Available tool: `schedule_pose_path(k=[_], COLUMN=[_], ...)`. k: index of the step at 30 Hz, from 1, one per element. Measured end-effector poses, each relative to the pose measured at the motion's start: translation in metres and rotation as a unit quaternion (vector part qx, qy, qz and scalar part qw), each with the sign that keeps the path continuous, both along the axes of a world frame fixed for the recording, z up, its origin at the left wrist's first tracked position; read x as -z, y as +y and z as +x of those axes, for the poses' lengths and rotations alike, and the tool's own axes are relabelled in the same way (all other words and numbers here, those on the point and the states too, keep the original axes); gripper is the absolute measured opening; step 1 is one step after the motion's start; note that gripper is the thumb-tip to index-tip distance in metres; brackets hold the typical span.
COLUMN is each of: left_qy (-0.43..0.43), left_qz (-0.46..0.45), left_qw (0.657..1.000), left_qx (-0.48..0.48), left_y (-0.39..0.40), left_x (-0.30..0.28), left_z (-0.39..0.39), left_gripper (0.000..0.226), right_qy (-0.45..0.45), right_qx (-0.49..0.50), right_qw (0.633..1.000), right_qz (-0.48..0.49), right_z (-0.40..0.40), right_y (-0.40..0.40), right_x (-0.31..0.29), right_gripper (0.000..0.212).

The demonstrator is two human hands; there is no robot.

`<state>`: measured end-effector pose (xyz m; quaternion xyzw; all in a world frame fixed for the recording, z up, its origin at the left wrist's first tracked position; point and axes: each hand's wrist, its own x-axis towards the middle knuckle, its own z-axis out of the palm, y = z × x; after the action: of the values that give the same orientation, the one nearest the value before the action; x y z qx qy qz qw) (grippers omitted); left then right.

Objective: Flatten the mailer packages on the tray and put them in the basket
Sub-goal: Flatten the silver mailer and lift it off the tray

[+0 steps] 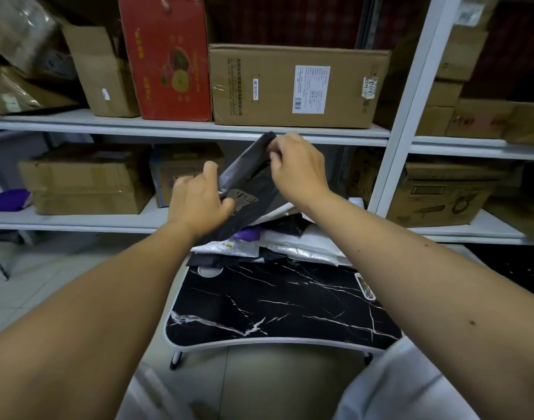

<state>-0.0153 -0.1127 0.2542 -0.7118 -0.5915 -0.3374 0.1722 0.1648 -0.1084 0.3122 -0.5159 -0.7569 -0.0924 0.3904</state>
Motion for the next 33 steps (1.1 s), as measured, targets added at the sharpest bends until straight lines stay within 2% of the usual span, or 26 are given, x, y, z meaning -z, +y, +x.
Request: schedule_pose_path(k=[4, 9, 11, 13, 18, 20, 23, 25, 28, 31, 33], left_qy=[-0.039, -0.146, -0.146, -0.135, -0.054, -0.003, 0.096, 0.146, 0.188, 0.121, 0.062], left_qz=[-0.002, -0.003, 0.005, -0.003, -0.17, -0.238, -0.3, -0.317, -0.325, -0.348, -0.353], left_qw=[0.999, 0.984, 0.982, 0.981, 0.971, 0.958, 0.936, 0.923, 0.913, 0.917, 0.923], left_qx=[-0.024, -0.103, -0.12, -0.138, -0.161, -0.158, -0.156, -0.161, -0.159, -0.149, -0.143], left_y=[-0.005, 0.003, 0.01, 0.02, 0.051, 0.061, 0.073, 0.083, 0.096, 0.116, 0.129], left_x=[0.009, 0.012, 0.012, 0.011, 0.04, 0.065, 0.106, 0.129, 0.151, 0.165, 0.17], left_z=[-0.01, -0.024, -0.022, -0.015, 0.013, 0.029, 0.051, 0.063, 0.074, 0.08, 0.082], left_gripper=[0.039, 0.015, 0.008, 0.01, 0.012, 0.019, 0.024, 0.026, 0.027, 0.025, 0.026], right_qy=[0.073, 0.156, 0.147, 0.132, 0.146, 0.155, 0.108, 0.081, 0.096, 0.129, 0.116], right_qx=[0.038, 0.079, 0.126, 0.173, 0.217, 0.215, 0.237, 0.252, 0.284, 0.32, 0.34], right_qw=[0.996, 0.983, 0.981, 0.973, 0.903, 0.874, 0.836, 0.81, 0.789, 0.794, 0.801], right_qz=[0.033, 0.062, 0.018, -0.07, -0.34, -0.408, -0.483, -0.523, -0.536, -0.5, -0.479], right_z=[0.006, 0.018, 0.027, 0.037, 0.078, 0.093, 0.106, 0.111, 0.117, 0.119, 0.119], right_y=[-0.006, -0.002, 0.007, 0.017, 0.047, 0.052, 0.055, 0.061, 0.072, 0.091, 0.105], right_x=[-0.006, -0.013, -0.008, 0.004, 0.073, 0.112, 0.166, 0.194, 0.218, 0.233, 0.24], right_gripper=[0.017, 0.015, 0.016, 0.019, 0.03, 0.033, 0.029, 0.03, 0.03, 0.031, 0.034])
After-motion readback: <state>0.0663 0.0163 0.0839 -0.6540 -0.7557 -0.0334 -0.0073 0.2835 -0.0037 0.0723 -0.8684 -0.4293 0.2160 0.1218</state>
